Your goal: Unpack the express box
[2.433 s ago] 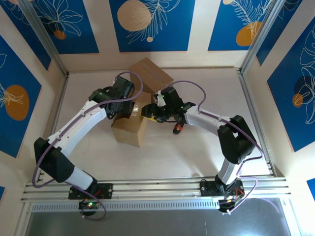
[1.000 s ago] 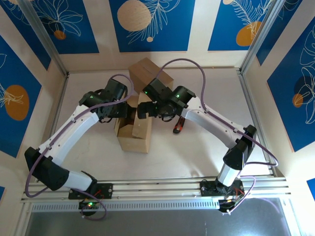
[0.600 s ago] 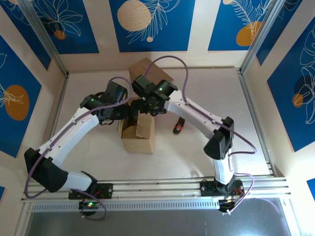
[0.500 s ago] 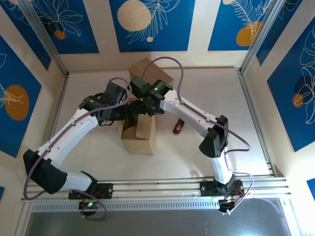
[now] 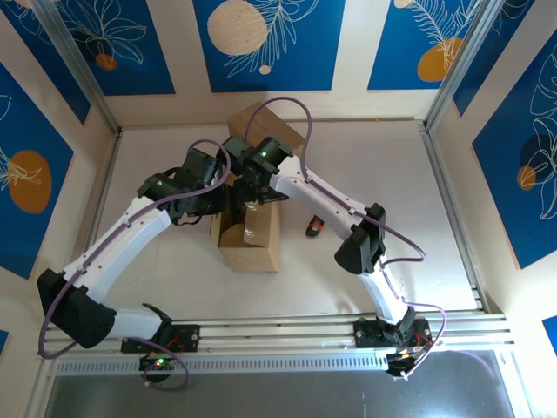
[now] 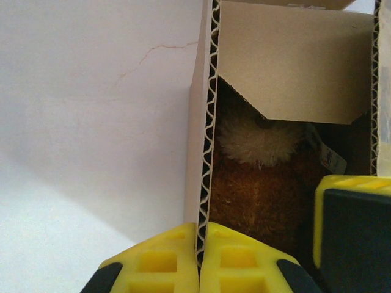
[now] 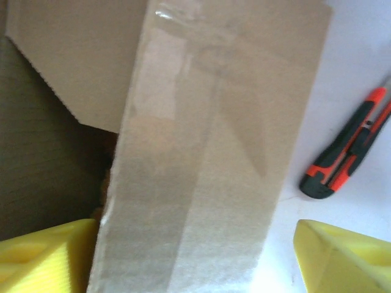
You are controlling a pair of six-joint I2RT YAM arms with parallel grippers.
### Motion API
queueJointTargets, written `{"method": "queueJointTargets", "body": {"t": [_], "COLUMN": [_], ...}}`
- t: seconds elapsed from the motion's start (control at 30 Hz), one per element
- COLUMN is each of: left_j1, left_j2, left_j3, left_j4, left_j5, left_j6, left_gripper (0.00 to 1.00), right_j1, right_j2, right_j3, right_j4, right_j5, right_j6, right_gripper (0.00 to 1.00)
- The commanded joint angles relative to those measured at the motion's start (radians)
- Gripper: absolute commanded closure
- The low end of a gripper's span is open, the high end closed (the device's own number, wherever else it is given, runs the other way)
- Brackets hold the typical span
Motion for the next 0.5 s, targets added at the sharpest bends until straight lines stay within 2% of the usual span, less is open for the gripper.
{"method": "queueJointTargets", "body": {"t": [0.0, 0.2, 0.37, 0.43, 0.47], "left_j1": [-0.003, -0.003, -0.003, -0.003, -0.003], "left_j2": [-0.021, -0.014, -0.01, -0.01, -0.011], "left_j3": [0.004, 0.012, 0.015, 0.016, 0.015], "left_j4": [0.039, 0.033, 0.032, 0.031, 0.031], "left_j5": [0.013, 0.004, 0.002, 0.002, 0.002], "left_j6": [-0.013, -0.007, -0.006, -0.009, -0.009], "left_gripper": [1.0, 1.0, 1.0, 1.0, 1.0], "right_j1": [0.037, 0.038, 0.031, 0.027, 0.024], "right_j2": [0.031, 0.03, 0.008, 0.0, -0.005], "right_j3": [0.076, 0.109, 0.08, 0.057, 0.042], "right_j4": [-0.175, -0.28, -0.3, -0.298, -0.293], "right_j5": [0.107, 0.183, 0.199, 0.197, 0.193], "right_j6": [0.019, 0.047, 0.059, 0.063, 0.064], "right_gripper": [0.21, 0.29, 0.37, 0.43, 0.51]}}
